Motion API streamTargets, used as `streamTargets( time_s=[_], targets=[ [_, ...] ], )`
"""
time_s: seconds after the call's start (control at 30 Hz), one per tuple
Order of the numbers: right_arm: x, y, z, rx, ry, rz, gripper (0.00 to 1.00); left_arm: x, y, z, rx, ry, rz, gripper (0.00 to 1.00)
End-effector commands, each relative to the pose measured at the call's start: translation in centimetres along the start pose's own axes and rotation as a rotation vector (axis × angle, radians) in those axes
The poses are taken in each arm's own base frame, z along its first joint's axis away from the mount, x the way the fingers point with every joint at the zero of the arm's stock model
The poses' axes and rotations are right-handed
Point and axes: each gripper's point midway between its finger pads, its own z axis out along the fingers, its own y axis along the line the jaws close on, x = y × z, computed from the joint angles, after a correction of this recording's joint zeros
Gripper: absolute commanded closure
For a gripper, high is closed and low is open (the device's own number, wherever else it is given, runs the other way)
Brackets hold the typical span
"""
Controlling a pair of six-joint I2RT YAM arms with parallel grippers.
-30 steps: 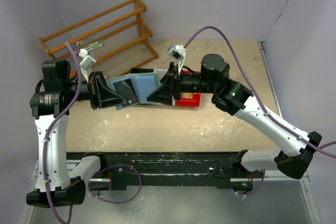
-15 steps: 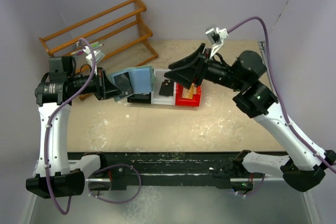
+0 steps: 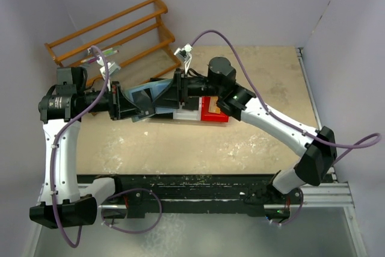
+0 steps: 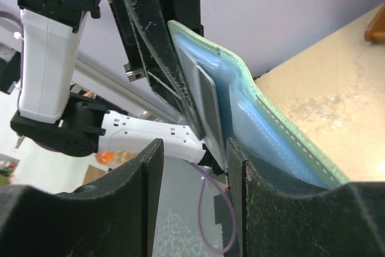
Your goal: Take the credit cards out of the card holder
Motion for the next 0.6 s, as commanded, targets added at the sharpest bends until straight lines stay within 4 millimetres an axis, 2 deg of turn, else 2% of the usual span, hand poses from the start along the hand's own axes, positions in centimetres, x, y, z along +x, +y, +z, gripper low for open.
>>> streamTargets(
  time_s=[0.0,0.33,0.47,0.57],
  targets=[
    [-2.1,5.3,-1.0,-0.177,-0.033,-0.064,0.51,-1.0,-4.9,-0.9,0.207,-0.051,0.107,1.00],
    [-2.3,5.3,-0.9,-0.178,-0.040,-0.072,0.53,-0.9,-6.6,-1.2,0.279,-0.066,0.118,1.00],
    [-3.1,5.7,-0.5,-0.209,-0.061,-0.092,0.60,-0.7,-6.7,-1.3,0.281,-0.063,0.114,1.00],
    [-3.2,6.0,-0.2,-0.250,-0.064,-0.065,0.70,-0.6,-6.8,-1.3,0.288,-0.064,0.117,1.00]
  ],
)
